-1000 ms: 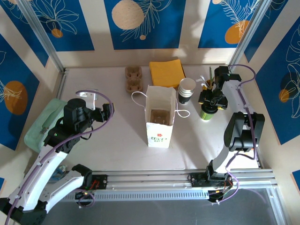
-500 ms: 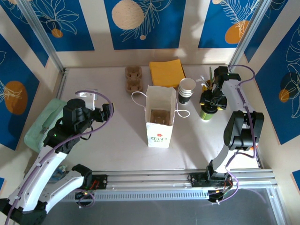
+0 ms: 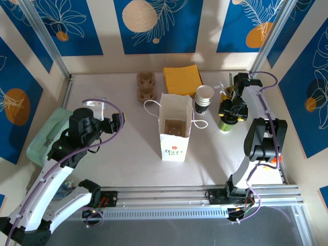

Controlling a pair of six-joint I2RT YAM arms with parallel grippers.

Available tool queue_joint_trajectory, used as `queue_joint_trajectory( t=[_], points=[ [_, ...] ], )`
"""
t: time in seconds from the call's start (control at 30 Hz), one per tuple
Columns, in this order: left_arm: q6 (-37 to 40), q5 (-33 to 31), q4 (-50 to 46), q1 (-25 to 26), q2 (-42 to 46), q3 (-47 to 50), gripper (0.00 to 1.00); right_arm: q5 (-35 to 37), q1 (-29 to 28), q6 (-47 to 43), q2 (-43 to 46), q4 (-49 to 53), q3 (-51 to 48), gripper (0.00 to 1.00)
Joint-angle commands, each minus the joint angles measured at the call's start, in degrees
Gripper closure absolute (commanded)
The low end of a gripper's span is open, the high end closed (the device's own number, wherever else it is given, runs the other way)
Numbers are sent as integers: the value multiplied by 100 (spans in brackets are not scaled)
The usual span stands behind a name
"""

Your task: Pack the takeout coffee

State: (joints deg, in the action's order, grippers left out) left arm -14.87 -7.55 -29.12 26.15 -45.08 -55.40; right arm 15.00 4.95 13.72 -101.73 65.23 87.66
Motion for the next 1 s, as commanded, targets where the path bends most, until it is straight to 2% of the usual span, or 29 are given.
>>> queue_joint_trajectory(
  t=[0.0, 0.13, 0.6, 0.97],
  points=[
    [77, -10, 66, 21, 62, 10, 14, -95, 15, -73, -198, 200, 76, 22],
    [80, -9, 71, 21, 67, -6, 14, -129, -2, -71, -201, 182, 68, 27],
    [99, -75, -23, 20, 50, -41, 14, -7, -515, 216, 286, 879, 285, 31],
    [103, -106, -36, 22, 57, -50, 14, 130, -1349, 512, 871, 1610, 395, 33]
  ],
)
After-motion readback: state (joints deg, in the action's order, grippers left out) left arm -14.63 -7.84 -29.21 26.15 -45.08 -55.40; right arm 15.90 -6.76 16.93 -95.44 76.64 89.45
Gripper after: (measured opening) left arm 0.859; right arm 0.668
